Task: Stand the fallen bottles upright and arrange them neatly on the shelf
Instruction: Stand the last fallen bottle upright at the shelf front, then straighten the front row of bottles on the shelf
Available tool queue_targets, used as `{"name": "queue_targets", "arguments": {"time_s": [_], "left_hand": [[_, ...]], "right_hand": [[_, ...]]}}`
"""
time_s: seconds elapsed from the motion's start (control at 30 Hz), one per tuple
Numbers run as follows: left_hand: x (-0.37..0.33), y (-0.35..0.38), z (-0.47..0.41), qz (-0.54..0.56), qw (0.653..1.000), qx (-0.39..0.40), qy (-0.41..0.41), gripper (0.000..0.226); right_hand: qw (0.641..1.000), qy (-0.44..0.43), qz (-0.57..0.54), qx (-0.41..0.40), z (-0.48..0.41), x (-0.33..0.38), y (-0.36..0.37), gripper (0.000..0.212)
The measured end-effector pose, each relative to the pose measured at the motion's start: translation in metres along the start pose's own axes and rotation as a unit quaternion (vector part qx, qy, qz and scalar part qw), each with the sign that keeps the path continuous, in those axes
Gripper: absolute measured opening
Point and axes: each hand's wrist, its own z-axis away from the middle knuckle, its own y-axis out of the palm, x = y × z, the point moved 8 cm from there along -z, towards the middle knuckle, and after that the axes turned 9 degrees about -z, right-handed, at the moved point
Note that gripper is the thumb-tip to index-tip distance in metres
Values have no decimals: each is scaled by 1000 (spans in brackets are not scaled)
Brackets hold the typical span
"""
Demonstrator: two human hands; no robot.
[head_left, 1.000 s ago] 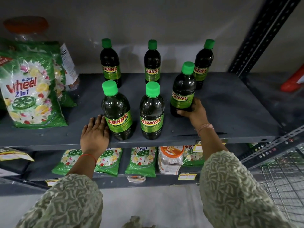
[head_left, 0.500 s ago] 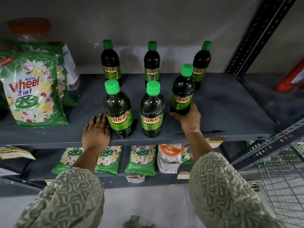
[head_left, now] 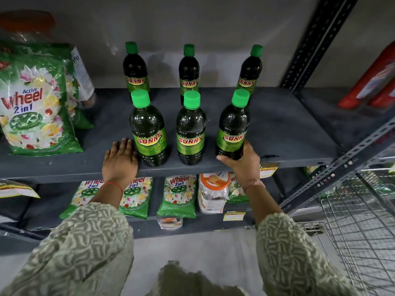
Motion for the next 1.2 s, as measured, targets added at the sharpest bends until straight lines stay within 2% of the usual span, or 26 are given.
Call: {"name": "queue_targets", "arguments": {"time_s": [0.17,0.23,0.27,0.33,0.4,0.43,0.53,0.6,0.67,0.8,0.87,1.2], "left_hand": [[1,2,-3,11,1000,-13,7,50],[4,-3,1,76,996,-40,-10,46],[8,-9,9,137,987,-78,-41,44],[12,-25,41,245,945,-188,-104,46],[-12,-36,83,310,912,-254,-89,46],[-33,-34,97,331,909,-245,-59,47],[-99,-13,107,404,906,-122,-7,68],[-118,5,91,433,898,-64,-36,91],[-123,14,72,409,909,-62,-57,99],[-121,15,51,370,920,-91,-90,67],[-121,16,50,358,924,-97,-94,59],[-156,12,54,342,930,-118,-60,57]], "right_hand": [[1000,3,4,1,4,-3,-2,68],[1000,2,7,4,5,-2,-1,71],[1000,1,8,9,5,-2,-1,73],[1000,-3,-2,25,6,0,0,85],[999,-5,-28,32,7,0,0,97],[999,-5,-34,33,7,0,0,98],[1000,-14,-11,20,7,1,1,90],[1000,-27,7,12,7,2,-1,82],[999,-32,12,19,6,2,-1,78],[999,-33,25,17,0,-5,-18,76],[999,-32,35,2,-6,-10,-35,76],[999,-20,28,-25,-26,-37,-99,72]]}}
